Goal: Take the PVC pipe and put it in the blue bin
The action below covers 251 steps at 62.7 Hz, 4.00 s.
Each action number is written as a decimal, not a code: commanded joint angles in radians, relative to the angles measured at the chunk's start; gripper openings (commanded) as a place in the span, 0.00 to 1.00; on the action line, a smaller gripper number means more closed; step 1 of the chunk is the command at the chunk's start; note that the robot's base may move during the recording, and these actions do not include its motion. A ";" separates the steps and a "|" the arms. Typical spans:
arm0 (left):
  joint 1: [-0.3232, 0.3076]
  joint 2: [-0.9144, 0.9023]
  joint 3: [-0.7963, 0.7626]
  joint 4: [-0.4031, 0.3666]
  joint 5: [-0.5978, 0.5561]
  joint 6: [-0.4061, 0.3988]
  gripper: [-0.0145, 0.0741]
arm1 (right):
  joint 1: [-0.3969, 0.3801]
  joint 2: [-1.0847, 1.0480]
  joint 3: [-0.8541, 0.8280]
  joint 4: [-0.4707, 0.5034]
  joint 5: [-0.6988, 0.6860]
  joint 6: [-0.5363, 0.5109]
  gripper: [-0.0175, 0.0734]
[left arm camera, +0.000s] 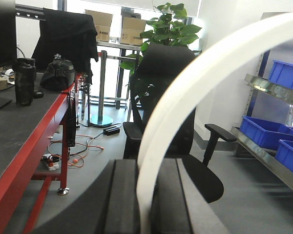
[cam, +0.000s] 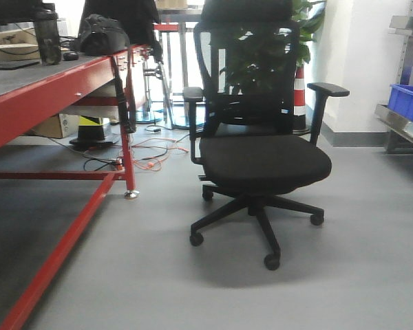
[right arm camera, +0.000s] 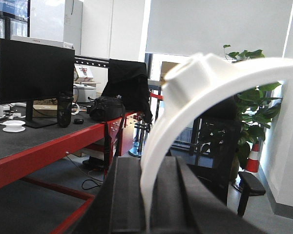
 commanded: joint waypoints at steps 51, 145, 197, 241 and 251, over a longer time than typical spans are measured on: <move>0.005 -0.005 0.002 -0.007 -0.021 -0.003 0.04 | 0.002 -0.005 0.003 -0.006 -0.018 -0.003 0.01; 0.005 -0.005 0.002 -0.007 -0.021 -0.003 0.04 | 0.002 -0.005 0.003 -0.006 -0.018 -0.003 0.01; 0.005 -0.005 0.002 -0.007 -0.021 -0.003 0.04 | 0.002 -0.005 0.003 -0.006 -0.018 -0.003 0.01; 0.005 -0.005 0.002 -0.007 -0.021 -0.003 0.04 | 0.002 -0.005 0.003 -0.006 -0.036 -0.003 0.01; 0.005 -0.005 0.002 -0.007 -0.021 -0.003 0.04 | 0.002 -0.005 0.003 -0.006 -0.056 -0.003 0.01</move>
